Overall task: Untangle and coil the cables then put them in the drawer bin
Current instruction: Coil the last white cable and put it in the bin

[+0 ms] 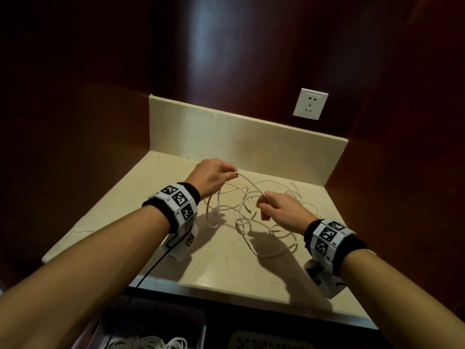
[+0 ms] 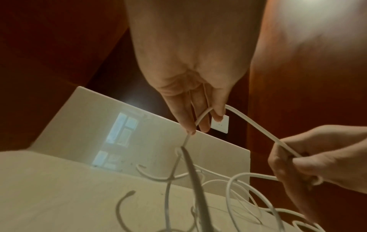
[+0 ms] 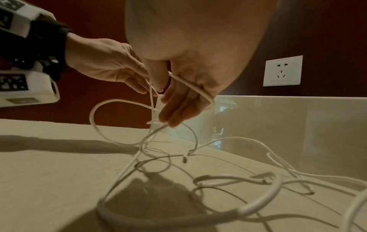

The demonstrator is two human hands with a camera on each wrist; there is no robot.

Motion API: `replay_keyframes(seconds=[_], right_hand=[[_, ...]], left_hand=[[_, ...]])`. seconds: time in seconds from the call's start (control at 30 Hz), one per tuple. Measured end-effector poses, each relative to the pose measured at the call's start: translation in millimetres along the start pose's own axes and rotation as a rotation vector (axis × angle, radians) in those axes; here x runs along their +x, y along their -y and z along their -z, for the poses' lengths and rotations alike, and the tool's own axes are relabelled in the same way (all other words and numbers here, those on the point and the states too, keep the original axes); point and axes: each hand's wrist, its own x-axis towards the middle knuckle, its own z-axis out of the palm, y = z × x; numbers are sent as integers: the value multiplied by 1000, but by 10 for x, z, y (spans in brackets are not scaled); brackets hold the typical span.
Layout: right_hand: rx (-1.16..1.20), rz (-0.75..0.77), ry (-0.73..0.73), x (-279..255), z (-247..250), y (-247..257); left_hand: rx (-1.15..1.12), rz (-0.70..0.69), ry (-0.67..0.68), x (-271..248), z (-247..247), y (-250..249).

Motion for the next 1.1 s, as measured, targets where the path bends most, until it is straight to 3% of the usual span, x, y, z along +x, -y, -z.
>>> replay_keyframes(seconds=[0.1,0.23,0.3,0.43,0.53,0.6,0.7,0.8,0.93,1.0,1.1], right_hand=[[-39,24,-13,3,108,-59],[-35,88,-153,17,247,-86],[-22,134,-195,43,267,-36],[-115,226,-238,114,257,74],[-191,262,-249,125,223,132],[-207,239,-203,124,186,112],[-243,77,-82,119,150,-18],[-122,-49,-7,84,157,-116],[62,-62,-86,122,150,-12],[127,-42,-130,150,134,91],[211,-11,-137,178,61,254]], left_hand=[[-10,48,-55,-21,81,80],[68,114,-59,-38,90,127],[66,73,-31,-42,54,60],[-4,-66,145,-54,42,-83],[52,-89,160,-62,75,-105],[86,-74,113,-74,123,-63],[77,7,-9,-100,264,70],[108,102,-88,-132,389,215],[235,209,-100,-181,380,281],[264,192,-103,-219,339,228],[207,59,-71,-291,280,90]])
